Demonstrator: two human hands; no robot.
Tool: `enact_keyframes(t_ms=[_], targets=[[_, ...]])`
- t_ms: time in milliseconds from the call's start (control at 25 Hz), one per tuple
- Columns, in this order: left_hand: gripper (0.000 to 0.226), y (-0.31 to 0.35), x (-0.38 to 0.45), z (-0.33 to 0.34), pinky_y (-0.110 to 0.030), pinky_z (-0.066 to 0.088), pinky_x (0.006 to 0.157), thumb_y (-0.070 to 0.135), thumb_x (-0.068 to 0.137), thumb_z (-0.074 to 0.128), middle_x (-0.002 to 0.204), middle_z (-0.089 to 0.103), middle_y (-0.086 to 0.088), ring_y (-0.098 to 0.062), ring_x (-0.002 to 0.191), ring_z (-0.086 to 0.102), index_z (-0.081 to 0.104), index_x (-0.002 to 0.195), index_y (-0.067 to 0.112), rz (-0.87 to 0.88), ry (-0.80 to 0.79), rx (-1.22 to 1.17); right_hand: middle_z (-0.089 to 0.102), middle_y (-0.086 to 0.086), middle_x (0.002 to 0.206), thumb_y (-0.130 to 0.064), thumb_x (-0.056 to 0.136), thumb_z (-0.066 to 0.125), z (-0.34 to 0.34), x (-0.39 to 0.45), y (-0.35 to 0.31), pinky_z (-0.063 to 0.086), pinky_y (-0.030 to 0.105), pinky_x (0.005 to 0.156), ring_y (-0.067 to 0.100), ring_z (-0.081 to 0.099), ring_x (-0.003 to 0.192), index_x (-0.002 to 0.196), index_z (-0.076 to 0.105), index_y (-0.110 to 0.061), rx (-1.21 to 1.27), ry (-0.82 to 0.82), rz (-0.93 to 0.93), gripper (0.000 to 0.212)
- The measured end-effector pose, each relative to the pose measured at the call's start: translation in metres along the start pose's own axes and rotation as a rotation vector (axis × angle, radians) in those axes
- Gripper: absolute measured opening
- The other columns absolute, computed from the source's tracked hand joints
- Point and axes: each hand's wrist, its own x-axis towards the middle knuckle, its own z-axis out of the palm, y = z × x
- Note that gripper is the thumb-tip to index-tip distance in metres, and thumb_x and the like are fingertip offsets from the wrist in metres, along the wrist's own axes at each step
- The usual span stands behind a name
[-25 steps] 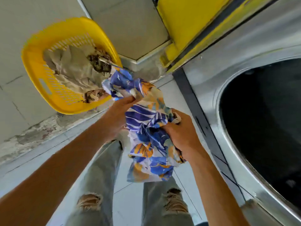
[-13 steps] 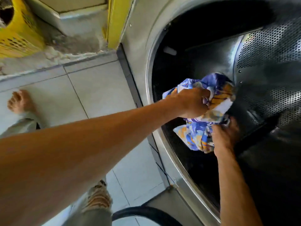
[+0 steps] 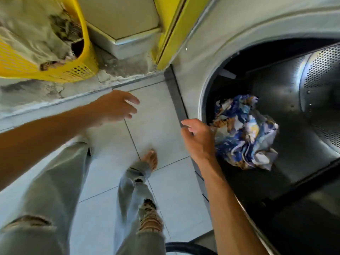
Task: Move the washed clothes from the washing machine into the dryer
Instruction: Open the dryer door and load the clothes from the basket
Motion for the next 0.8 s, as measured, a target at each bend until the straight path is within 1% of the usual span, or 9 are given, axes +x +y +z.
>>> enact_keyframes(t_ms=[80, 120, 240, 360, 480, 560, 640, 720, 800], targets=[[0.025, -0.030, -0.013, -0.055, -0.014, 0.049, 0.054, 0.002, 0.092, 0.058, 0.108, 0.072, -0.019, -0.011, 0.067, 0.069, 0.065, 0.114, 0.011, -0.024, 0.069, -0.082, 0.069, -0.012, 0.109, -0.015, 0.089, 0.061, 0.039, 0.004, -0.045, 0.045, 0.005, 0.076, 0.007, 0.064, 0.103, 0.110, 0.070, -0.022, -0.031, -0.114, -0.066, 0.024], [0.023, -0.041, -0.021, -0.080, -0.016, 0.049, 0.055, 0.001, 0.091, 0.058, 0.108, 0.070, -0.021, -0.018, 0.071, 0.068, 0.065, 0.112, 0.009, -0.025, 0.092, -0.103, 0.069, -0.013, 0.110, -0.016, 0.090, 0.061, 0.058, 0.008, -0.071, 0.040, 0.001, 0.073, 0.006, 0.063, 0.103, 0.110, 0.069, -0.024, -0.055, -0.164, -0.099, 0.023], [0.020, -0.071, -0.025, -0.145, -0.023, 0.049, 0.062, 0.008, 0.088, 0.060, 0.101, 0.073, -0.015, -0.025, 0.081, 0.066, 0.068, 0.102, 0.021, -0.050, 0.211, -0.149, 0.072, -0.008, 0.113, -0.018, 0.090, 0.063, 0.114, 0.031, -0.150, 0.037, 0.001, 0.073, 0.009, 0.065, 0.104, 0.109, 0.070, -0.022, -0.091, -0.235, -0.244, 0.020], [0.022, -0.094, -0.013, -0.203, -0.032, 0.054, 0.067, 0.025, 0.080, 0.059, 0.095, 0.074, -0.005, -0.026, 0.079, 0.069, 0.067, 0.093, 0.040, -0.070, 0.365, -0.191, 0.071, -0.007, 0.116, -0.020, 0.090, 0.063, 0.168, 0.068, -0.227, 0.045, 0.012, 0.078, 0.012, 0.066, 0.107, 0.111, 0.069, -0.022, -0.114, -0.282, -0.383, 0.021], [0.031, -0.112, -0.002, -0.251, -0.026, 0.046, 0.056, 0.018, 0.085, 0.054, 0.093, 0.072, -0.001, -0.018, 0.069, 0.063, 0.063, 0.109, 0.035, -0.123, 0.449, -0.213, 0.067, 0.000, 0.124, -0.022, 0.088, 0.062, 0.230, 0.116, -0.288, 0.050, 0.029, 0.094, 0.019, 0.063, 0.113, 0.120, 0.064, -0.020, -0.201, -0.373, -0.444, 0.033], [0.034, -0.128, 0.009, -0.271, -0.028, 0.048, 0.061, 0.015, 0.085, 0.052, 0.096, 0.071, -0.003, -0.022, 0.079, 0.067, 0.062, 0.114, 0.031, -0.164, 0.463, -0.240, 0.066, 0.005, 0.118, -0.031, 0.081, 0.063, 0.265, 0.146, -0.313, 0.053, 0.041, 0.091, 0.028, 0.061, 0.110, 0.119, 0.059, -0.022, -0.318, -0.373, -0.481, 0.039], [0.035, -0.142, 0.022, -0.285, -0.029, 0.048, 0.063, 0.017, 0.085, 0.053, 0.099, 0.070, -0.004, -0.025, 0.083, 0.068, 0.062, 0.114, 0.034, -0.211, 0.429, -0.238, 0.064, 0.006, 0.117, -0.040, 0.082, 0.063, 0.293, 0.173, -0.324, 0.053, 0.044, 0.088, 0.032, 0.061, 0.108, 0.123, 0.054, -0.021, -0.344, -0.388, -0.417, 0.046], [0.035, -0.152, 0.033, -0.287, -0.028, 0.046, 0.065, 0.017, 0.085, 0.054, 0.103, 0.067, -0.002, -0.020, 0.083, 0.063, 0.062, 0.114, 0.034, -0.255, 0.355, -0.249, 0.062, 0.008, 0.124, -0.047, 0.085, 0.064, 0.313, 0.190, -0.324, 0.050, 0.045, 0.094, 0.034, 0.058, 0.115, 0.134, 0.043, -0.020, -0.334, -0.406, -0.253, 0.060], [0.035, -0.158, 0.043, -0.285, -0.032, 0.048, 0.071, 0.017, 0.083, 0.053, 0.105, 0.067, -0.003, -0.022, 0.090, 0.062, 0.062, 0.113, 0.034, -0.261, 0.303, -0.256, 0.060, 0.008, 0.124, -0.054, 0.082, 0.063, 0.328, 0.189, -0.321, 0.042, 0.050, 0.100, 0.037, 0.051, 0.123, 0.138, 0.035, -0.023, -0.477, -0.401, -0.163, 0.070]])
